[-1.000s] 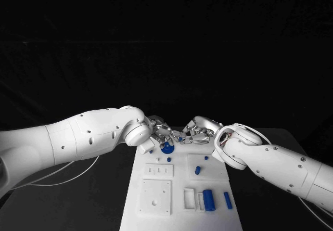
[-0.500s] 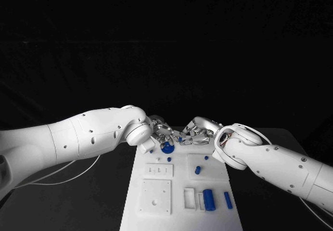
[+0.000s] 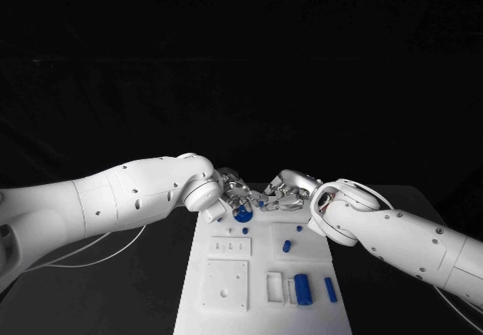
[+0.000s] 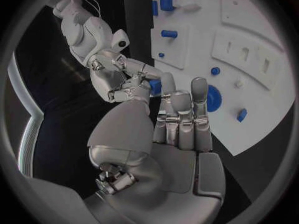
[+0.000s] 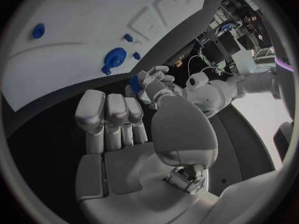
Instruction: Assemble the parts on the task board
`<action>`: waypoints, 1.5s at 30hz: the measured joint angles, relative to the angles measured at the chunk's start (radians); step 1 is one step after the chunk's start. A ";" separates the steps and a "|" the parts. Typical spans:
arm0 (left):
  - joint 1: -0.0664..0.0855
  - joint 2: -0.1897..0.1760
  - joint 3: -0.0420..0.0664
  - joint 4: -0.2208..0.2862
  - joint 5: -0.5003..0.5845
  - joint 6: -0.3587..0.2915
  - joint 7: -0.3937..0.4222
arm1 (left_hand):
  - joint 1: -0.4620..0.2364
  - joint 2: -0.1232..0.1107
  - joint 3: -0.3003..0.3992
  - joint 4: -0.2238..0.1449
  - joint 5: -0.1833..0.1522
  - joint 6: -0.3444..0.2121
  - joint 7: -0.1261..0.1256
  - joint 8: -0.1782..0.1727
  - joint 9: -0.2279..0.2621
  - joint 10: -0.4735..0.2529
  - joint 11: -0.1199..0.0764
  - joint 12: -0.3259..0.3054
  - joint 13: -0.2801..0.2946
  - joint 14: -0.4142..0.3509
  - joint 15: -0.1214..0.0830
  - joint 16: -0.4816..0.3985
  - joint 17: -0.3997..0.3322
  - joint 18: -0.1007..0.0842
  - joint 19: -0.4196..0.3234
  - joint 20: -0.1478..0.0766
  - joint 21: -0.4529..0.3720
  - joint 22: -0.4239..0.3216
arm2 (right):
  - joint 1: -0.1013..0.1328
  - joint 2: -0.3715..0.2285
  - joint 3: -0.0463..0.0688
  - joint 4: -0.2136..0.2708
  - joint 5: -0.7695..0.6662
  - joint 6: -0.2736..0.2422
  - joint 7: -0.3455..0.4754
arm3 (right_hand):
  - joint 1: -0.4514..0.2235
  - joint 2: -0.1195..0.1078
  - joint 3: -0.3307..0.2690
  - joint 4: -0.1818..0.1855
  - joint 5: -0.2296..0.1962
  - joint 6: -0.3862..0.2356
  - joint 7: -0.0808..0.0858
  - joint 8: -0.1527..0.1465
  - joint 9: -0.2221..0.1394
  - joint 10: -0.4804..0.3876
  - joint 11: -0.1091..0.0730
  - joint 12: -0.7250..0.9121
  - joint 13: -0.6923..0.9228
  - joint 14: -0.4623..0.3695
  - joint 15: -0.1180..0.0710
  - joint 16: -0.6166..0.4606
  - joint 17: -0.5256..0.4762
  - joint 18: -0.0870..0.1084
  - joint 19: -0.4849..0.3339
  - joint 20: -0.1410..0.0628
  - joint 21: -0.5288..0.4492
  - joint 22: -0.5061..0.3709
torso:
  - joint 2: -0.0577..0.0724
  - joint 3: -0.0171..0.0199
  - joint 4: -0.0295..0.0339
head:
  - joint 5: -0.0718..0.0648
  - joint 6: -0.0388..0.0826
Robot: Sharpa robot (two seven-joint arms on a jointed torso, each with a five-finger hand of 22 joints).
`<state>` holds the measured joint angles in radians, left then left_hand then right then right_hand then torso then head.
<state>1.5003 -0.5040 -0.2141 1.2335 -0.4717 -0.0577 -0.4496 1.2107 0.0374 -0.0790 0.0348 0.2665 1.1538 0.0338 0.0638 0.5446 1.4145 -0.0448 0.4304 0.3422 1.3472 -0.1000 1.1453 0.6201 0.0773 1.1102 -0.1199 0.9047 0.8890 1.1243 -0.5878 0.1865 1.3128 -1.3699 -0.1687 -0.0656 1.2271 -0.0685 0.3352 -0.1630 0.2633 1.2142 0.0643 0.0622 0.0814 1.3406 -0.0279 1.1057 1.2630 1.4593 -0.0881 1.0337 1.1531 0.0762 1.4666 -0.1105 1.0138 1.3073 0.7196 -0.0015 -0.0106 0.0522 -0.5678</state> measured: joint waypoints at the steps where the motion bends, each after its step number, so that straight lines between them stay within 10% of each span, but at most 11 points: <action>1: 0.000 0.001 -0.002 -0.001 -0.001 0.001 0.000 | 0.002 0.001 0.000 -0.005 0.000 0.000 0.000 0.000 -0.003 0.000 0.000 -0.003 -0.001 0.000 0.000 0.000 0.000 0.000 0.002 -0.002 -0.003 0.002 | 0.000 0.000 0.000 0.000 0.000 0.001 0.000 | 0.000 0.000 0.000 0.000 0.000 0.000 0.000 -0.001 0.000 0.000 0.000 0.000 0.000 0.000 0.000 0.000 0.000 0.000 0.000 0.000 0.000 0.000 | 0.000 0.0000 0.0000 | 0.000 0.000; 6: 0.001 0.006 -0.008 -0.003 -0.003 0.003 0.001 | 0.011 0.011 0.000 -0.014 0.012 0.000 0.000 0.000 -0.008 0.000 0.000 -0.004 -0.002 0.000 0.000 0.000 0.000 0.000 0.002 -0.002 -0.003 0.006 | 0.000 0.001 -0.002 -0.003 -0.002 0.006 -0.004 | 0.003 -0.003 -0.001 -0.001 0.000 0.000 0.000 0.002 0.000 0.001 0.001 0.000 0.000 0.000 0.000 0.000 0.000 0.000 0.000 0.000 0.000 0.000 | 0.000 -0.0002 -0.0006 | 0.003 -0.001; 20: 0.002 0.007 -0.011 -0.001 0.001 -0.006 0.015 | 0.059 0.059 0.077 -0.075 0.187 -0.007 0.004 -0.005 -0.018 0.002 0.002 -0.047 -0.034 0.000 0.000 0.000 -0.003 -0.003 0.002 -0.002 -0.016 0.021 | 0.003 0.004 -0.001 -0.012 -0.003 0.010 -0.010 | 0.003 -0.004 -0.001 0.005 -0.001 0.003 -0.004 0.002 -0.001 -0.002 -0.002 0.000 0.000 0.000 0.000 0.000 0.000 0.000 0.000 0.000 0.000 0.000 | 0.001 -0.0006 -0.0017 | 0.001 -0.001; 23: 0.002 0.006 -0.011 0.000 0.003 -0.008 0.017 | 0.066 0.066 0.137 -0.060 0.084 -0.009 0.005 -0.002 -0.017 0.005 0.005 -0.060 -0.043 0.000 0.000 0.000 -0.003 -0.008 0.002 -0.002 -0.016 0.027 | 0.003 0.004 -0.001 -0.013 -0.003 0.010 -0.012 | 0.003 -0.003 -0.001 0.005 -0.001 0.004 -0.005 0.002 -0.001 -0.002 -0.002 0.000 0.000 0.000 0.000 0.000 0.000 0.000 0.000 0.000 0.000 0.000 | 0.001 -0.0006 -0.0018 | -0.001 -0.002; 28: 0.002 0.006 -0.012 0.001 0.006 -0.010 0.019 | 0.014 0.013 0.336 -0.041 0.038 -0.017 0.010 -0.002 -0.017 0.017 0.001 -0.062 -0.044 0.001 0.002 0.000 -0.003 -0.008 0.002 -0.002 -0.024 0.044 | 0.004 0.004 -0.001 -0.012 -0.003 0.010 -0.013 | 0.000 -0.001 -0.003 0.007 -0.004 0.003 -0.006 0.002 -0.001 -0.002 -0.002 0.000 0.000 0.000 0.000 0.000 0.000 0.000 0.000 0.000 0.000 0.000 | 0.001 -0.0006 -0.0017 | -0.002 -0.005; 36: 0.001 0.006 -0.012 0.000 0.009 -0.015 0.020 | -0.010 -0.011 0.395 -0.072 0.064 -0.015 0.012 0.002 -0.016 0.039 -0.010 -0.062 -0.039 0.009 -0.005 0.016 0.014 -0.008 0.009 -0.009 -0.029 0.058 | 0.005 0.003 -0.001 -0.008 -0.003 0.010 -0.014 | 0.000 -0.001 -0.013 0.017 0.004 0.004 -0.007 0.001 -0.001 -0.002 -0.002 -0.008 -0.004 0.000 0.000 -0.005 -0.001 0.000 0.000 0.000 -0.005 0.000 | 0.000 -0.0002 -0.0006 | -0.002 -0.008; 45: 0.001 0.001 -0.012 -0.004 0.016 -0.028 0.019 | -0.066 -0.052 0.449 -0.110 0.204 0.001 0.028 0.007 0.013 0.054 -0.014 -0.048 -0.024 0.044 -0.022 0.067 0.104 -0.009 0.030 -0.023 -0.029 0.072 | 0.005 -0.010 -0.001 0.001 -0.002 0.001 -0.012 | -0.025 -0.029 -0.085 0.047 0.069 -0.144 0.033 0.008 -0.015 -0.089 0.019 -0.188 -0.136 -0.007 0.007 -0.033 -0.019 0.000 -0.002 0.006 -0.019 0.000 | -0.002 0.0001 -0.0004 | -0.001 -0.012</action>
<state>1.5009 -0.5031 -0.2265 1.2300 -0.4553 -0.0861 -0.4302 1.1445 -0.0148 0.3697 -0.0754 0.4707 1.1553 0.0615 0.0709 0.5580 1.4685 -0.0593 0.3820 0.3180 1.3911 -0.1223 1.2121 0.7245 0.0684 1.1406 -0.1429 0.8759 0.9607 1.1295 -0.5983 0.1860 1.3140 -1.3718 -0.1678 -0.0780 1.2019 -0.0974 0.2497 -0.1159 0.3319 1.0699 0.0969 0.0699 0.0661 1.2518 -0.0094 0.9180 1.1272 1.4518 -0.0811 1.0005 1.1342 0.0763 1.4651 -0.1046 0.9949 1.3073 0.7181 -0.0014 -0.0110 0.0510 -0.5800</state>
